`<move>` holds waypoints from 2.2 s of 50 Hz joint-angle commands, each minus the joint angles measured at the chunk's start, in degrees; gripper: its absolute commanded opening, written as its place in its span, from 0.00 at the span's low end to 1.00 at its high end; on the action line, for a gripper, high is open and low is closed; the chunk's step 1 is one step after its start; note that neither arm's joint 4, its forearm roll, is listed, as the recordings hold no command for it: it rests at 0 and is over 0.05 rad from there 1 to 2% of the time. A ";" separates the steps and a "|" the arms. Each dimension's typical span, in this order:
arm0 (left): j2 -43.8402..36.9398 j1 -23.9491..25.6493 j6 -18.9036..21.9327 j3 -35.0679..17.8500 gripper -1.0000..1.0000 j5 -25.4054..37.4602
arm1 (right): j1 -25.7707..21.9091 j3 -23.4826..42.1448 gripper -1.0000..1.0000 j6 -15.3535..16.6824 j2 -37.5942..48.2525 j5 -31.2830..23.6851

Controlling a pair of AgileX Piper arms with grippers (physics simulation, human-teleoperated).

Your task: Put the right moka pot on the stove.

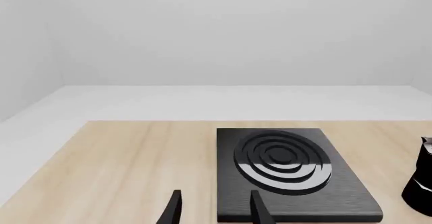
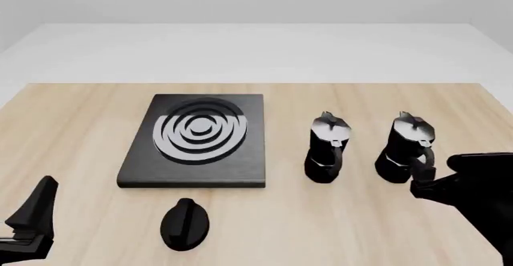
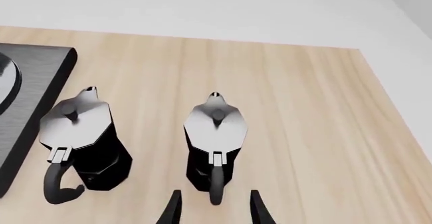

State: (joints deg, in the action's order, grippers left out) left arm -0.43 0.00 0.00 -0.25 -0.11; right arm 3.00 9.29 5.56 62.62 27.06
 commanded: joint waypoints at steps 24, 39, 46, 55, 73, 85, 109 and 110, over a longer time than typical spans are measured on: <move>0.00 0.00 0.00 0.00 1.00 0.00 | 1.58 3.70 1.00 2.44 19.12 12.81; 0.00 0.00 0.00 0.00 1.00 0.00 | 2.43 3.60 0.00 1.75 21.91 15.98; 0.00 0.00 0.00 0.00 1.00 0.00 | 2.07 2.20 0.00 1.40 19.94 15.77; 0.00 0.00 0.00 0.00 1.00 0.00 | 2.67 2.94 0.00 -2.67 10.83 9.70; 0.00 0.00 0.00 0.00 1.00 0.00 | 1.86 7.52 0.00 -1.02 3.27 0.45; 0.00 0.00 0.00 0.00 1.00 0.00 | 0.77 9.16 0.00 -0.39 1.18 -2.20; 0.00 0.00 0.00 0.00 1.00 0.00 | -4.22 20.62 0.00 -3.77 -10.02 -18.07; 0.00 0.00 0.00 0.00 1.00 0.00 | -4.46 21.31 0.00 -3.59 -10.21 -18.70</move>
State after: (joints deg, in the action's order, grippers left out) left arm -0.43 0.00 0.00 -0.25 -0.11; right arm 0.56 24.39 3.37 56.40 13.42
